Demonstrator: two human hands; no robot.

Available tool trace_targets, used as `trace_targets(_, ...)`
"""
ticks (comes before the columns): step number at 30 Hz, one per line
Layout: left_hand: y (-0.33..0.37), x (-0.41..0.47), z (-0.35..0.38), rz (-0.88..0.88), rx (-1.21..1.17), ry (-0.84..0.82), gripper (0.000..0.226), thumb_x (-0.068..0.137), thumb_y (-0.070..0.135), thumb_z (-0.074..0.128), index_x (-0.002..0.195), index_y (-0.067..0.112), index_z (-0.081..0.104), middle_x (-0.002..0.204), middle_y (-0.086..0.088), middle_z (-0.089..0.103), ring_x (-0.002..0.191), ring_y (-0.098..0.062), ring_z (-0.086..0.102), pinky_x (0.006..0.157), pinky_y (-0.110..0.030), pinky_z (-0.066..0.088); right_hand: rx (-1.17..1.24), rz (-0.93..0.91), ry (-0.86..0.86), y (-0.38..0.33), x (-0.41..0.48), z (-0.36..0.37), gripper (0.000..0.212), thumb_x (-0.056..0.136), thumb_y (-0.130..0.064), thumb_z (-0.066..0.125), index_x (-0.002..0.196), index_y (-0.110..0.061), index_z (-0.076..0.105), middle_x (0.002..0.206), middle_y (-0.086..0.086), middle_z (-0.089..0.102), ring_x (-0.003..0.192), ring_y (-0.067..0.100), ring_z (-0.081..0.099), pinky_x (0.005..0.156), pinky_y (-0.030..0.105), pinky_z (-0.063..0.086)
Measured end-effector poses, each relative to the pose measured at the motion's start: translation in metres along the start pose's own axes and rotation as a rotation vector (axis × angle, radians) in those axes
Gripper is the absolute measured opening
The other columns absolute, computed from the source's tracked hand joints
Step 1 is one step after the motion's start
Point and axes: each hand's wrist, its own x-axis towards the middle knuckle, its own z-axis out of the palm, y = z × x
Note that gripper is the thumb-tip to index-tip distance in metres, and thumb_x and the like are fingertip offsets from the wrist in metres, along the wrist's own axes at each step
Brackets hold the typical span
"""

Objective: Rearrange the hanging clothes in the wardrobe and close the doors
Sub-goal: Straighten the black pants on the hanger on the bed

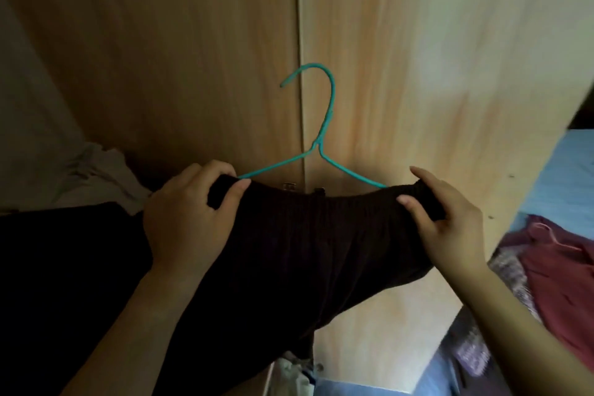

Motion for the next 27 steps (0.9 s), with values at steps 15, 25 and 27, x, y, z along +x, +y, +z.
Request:
trace_targets(15,0.288,-0.050,0.116,0.411,-0.293,-0.144,0.020,0.087,0.041,0.061,0.086,0.021,0.064,0.084,0.001,0.066,0.077,-0.026,0.060,0.061,-0.040,0.046,-0.292,0.259,0.311,0.139,-0.127,-0.271,0.043,0.084,-0.031,0.058,0.119,-0.006,0.062,0.101,-0.009,0.058,0.095,-0.008,0.049,0.091,0.001,0.030)
trace_targets(25,0.525,-0.149,0.201,0.426,-0.647,-0.446,0.019,0.085,0.045,0.059,0.089,0.027,0.061,0.085,0.003,0.063,0.077,-0.025,0.060,0.067,-0.038,0.047,-0.569,0.447,0.471,0.221,-0.214,-0.499,0.036,0.083,-0.030,0.065,0.115,-0.012,0.064,0.105,-0.013,0.059,0.098,-0.006,0.051,0.093,0.005,0.033)
trace_targets(27,0.568,-0.169,0.214,0.421,-0.714,-0.509,0.016,0.086,0.043,0.062,0.088,0.027,0.061,0.086,0.005,0.063,0.066,-0.022,0.057,0.064,-0.033,0.042,-0.623,0.485,0.507,0.231,-0.225,-0.542,0.032,0.082,-0.021,0.070,0.112,-0.012,0.065,0.101,-0.011,0.060,0.095,-0.006,0.051,0.090,0.004,0.033)
